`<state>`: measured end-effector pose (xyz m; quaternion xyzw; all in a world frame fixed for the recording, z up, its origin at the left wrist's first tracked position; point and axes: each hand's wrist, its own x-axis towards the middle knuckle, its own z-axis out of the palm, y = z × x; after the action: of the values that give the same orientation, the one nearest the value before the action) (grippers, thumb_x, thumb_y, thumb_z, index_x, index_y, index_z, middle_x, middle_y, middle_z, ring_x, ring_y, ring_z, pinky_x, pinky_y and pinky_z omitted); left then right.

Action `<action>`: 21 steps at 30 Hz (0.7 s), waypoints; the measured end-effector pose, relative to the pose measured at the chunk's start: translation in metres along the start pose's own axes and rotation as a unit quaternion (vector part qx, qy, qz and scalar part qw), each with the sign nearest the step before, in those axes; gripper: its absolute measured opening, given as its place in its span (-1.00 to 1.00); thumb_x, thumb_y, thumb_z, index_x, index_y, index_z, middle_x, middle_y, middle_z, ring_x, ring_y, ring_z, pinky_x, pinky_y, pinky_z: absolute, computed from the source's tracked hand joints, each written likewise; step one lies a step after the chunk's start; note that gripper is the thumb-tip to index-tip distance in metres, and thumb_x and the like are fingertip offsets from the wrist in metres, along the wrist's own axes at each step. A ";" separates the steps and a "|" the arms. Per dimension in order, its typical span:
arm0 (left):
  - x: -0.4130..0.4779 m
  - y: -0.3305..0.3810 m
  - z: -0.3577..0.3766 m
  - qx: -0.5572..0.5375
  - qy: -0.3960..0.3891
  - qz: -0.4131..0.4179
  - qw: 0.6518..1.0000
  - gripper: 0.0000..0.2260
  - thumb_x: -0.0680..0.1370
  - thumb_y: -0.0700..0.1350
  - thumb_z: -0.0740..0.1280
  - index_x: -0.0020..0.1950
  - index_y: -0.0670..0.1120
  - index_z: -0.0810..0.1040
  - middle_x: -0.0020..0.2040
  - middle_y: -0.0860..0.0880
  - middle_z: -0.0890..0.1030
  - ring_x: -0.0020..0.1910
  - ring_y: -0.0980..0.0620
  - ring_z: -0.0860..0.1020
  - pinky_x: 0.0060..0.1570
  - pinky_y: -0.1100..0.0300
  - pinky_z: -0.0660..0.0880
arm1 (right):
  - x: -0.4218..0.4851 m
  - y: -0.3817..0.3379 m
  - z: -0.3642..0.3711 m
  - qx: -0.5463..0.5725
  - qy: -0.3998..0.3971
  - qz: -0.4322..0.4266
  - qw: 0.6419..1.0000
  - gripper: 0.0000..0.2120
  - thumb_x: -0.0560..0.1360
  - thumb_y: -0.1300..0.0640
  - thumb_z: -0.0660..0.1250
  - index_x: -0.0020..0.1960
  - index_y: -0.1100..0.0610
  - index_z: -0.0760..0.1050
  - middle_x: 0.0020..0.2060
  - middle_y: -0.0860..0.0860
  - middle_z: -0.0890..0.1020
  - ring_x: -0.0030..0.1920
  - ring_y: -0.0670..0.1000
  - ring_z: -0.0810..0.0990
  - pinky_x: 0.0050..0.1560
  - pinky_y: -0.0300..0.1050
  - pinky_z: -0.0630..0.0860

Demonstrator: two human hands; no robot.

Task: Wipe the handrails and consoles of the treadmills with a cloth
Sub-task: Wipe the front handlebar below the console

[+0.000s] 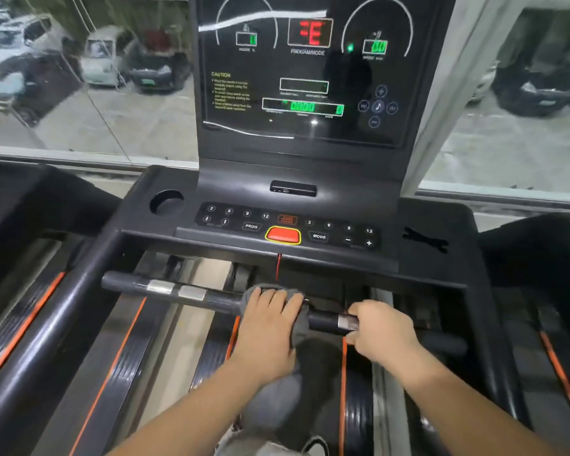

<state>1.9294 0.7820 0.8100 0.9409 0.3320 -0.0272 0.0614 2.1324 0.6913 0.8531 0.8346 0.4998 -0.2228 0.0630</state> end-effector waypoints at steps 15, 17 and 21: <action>0.033 0.024 -0.009 -0.014 -0.069 -0.035 0.997 -0.38 0.28 -0.03 0.41 0.36 0.04 0.45 0.16 -0.06 0.56 0.17 -0.16 0.55 0.19 -0.01 0.44 | 0.003 0.004 0.009 0.004 0.045 0.001 0.999 -0.85 0.45 -0.02 0.40 0.02 -0.08 0.57 -0.12 -0.10 0.59 0.00 0.03 0.59 -0.12 -0.09 0.48; -0.005 0.033 0.019 0.019 -0.025 -0.019 0.999 -0.16 0.20 -0.16 0.51 0.49 -0.08 0.37 0.32 -0.21 0.49 0.34 -0.28 0.47 0.45 -0.17 0.30 | 0.004 0.004 0.009 0.003 0.053 -0.004 0.999 -0.87 0.45 -0.03 0.41 -0.01 -0.09 0.56 -0.13 -0.10 0.58 -0.05 0.03 0.56 -0.16 -0.10 0.41; -0.004 0.042 0.026 0.061 -0.040 -0.038 0.997 -0.08 0.41 -0.20 0.42 0.63 -0.08 -0.05 0.54 -0.28 0.20 0.56 -0.34 0.10 0.59 -0.26 -0.13 | 0.006 0.004 0.009 0.001 0.063 -0.008 0.998 -0.87 0.45 -0.04 0.40 -0.01 -0.10 0.55 -0.13 -0.11 0.58 -0.05 0.04 0.56 -0.18 -0.10 0.37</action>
<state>1.9520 0.7439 0.7884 0.9278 0.3623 -0.0876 0.0157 2.1349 0.6910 0.8422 0.8430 0.5093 -0.1711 0.0284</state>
